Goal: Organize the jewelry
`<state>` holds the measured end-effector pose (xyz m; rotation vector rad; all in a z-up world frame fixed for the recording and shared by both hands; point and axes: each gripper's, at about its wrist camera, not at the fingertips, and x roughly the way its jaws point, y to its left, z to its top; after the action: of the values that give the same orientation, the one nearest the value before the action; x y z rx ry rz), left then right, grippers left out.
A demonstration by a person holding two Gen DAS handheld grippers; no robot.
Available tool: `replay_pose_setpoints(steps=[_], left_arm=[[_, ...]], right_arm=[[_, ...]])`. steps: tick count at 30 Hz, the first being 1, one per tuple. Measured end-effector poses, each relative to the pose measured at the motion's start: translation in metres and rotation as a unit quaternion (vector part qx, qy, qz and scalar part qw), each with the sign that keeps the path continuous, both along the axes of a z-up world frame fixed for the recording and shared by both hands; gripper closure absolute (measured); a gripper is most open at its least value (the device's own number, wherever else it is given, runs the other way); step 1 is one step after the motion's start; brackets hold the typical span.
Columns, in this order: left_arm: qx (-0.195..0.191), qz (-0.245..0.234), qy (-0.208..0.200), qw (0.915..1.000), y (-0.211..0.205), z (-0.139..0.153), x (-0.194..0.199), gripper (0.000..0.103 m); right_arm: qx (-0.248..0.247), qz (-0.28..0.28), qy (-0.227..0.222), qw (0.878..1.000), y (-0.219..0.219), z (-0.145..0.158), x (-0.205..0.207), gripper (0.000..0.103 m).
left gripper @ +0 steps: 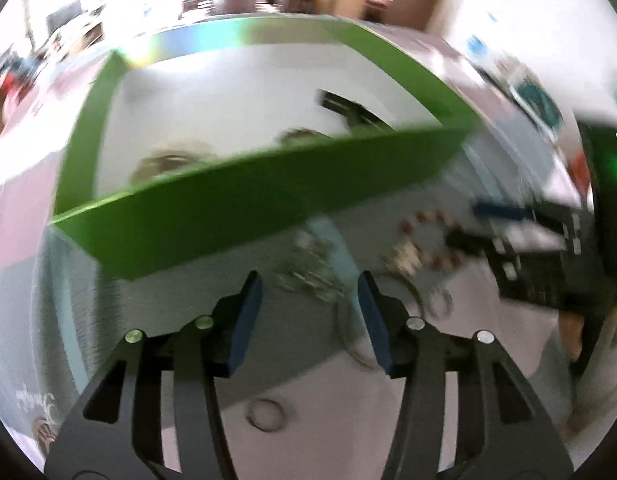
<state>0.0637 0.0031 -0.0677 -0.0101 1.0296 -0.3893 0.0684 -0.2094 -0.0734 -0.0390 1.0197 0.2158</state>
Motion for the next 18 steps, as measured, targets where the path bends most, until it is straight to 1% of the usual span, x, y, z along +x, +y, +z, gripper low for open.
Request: replay_pose_setpoints(steps=[2,3,5,7,8,9,10,11,12,14,16,18], left_arm=[[-0.019,0.029,0.013,0.9993,0.011,-0.005,0.009,0.053],[-0.024,0.029,0.009,0.9992,0.012,-0.005,0.009,0.053],[-0.012,0.023,0.002,0.9997,0.009,-0.004,0.008,0.052],[0.001,0.012,-0.007,0.9999,0.001,-0.004,0.006,0.046],[0.007,0.010,-0.011,0.9999,-0.002,-0.004,0.005,0.045],[0.023,0.007,-0.020,0.9995,-0.006,-0.005,0.003,0.046],[0.041,0.007,-0.028,0.9987,-0.006,-0.005,0.000,0.050],[0.070,0.010,-0.041,0.9967,-0.010,-0.005,-0.002,0.064],[0.085,0.015,-0.048,0.9952,-0.012,-0.006,-0.003,0.076],[0.084,0.019,-0.047,0.9952,-0.010,-0.005,-0.003,0.080],[0.082,0.022,-0.045,0.9954,-0.008,-0.005,-0.002,0.080],[0.090,0.024,-0.047,0.9946,-0.007,-0.005,-0.003,0.080]], right_arm=[[-0.001,0.000,-0.001,1.000,0.000,0.000,0.000,0.046],[-0.002,0.000,-0.001,1.000,0.000,0.000,0.000,0.046],[-0.002,0.001,-0.001,1.000,0.001,0.000,-0.001,0.045],[-0.003,0.002,-0.001,1.000,0.001,0.000,-0.001,0.045],[-0.003,0.001,-0.001,1.000,0.001,0.000,-0.001,0.045],[-0.004,0.002,-0.002,1.000,0.001,0.000,-0.001,0.044],[-0.006,0.002,-0.003,1.000,0.001,0.000,-0.002,0.044],[-0.007,0.002,-0.003,1.000,0.002,-0.001,-0.002,0.045],[-0.009,0.002,-0.004,1.000,0.002,-0.001,-0.002,0.045],[-0.012,0.003,-0.007,1.000,0.003,-0.001,-0.002,0.045],[-0.012,0.003,-0.010,1.000,0.003,-0.001,-0.002,0.045],[-0.013,0.003,-0.012,1.000,0.003,-0.001,-0.002,0.045]])
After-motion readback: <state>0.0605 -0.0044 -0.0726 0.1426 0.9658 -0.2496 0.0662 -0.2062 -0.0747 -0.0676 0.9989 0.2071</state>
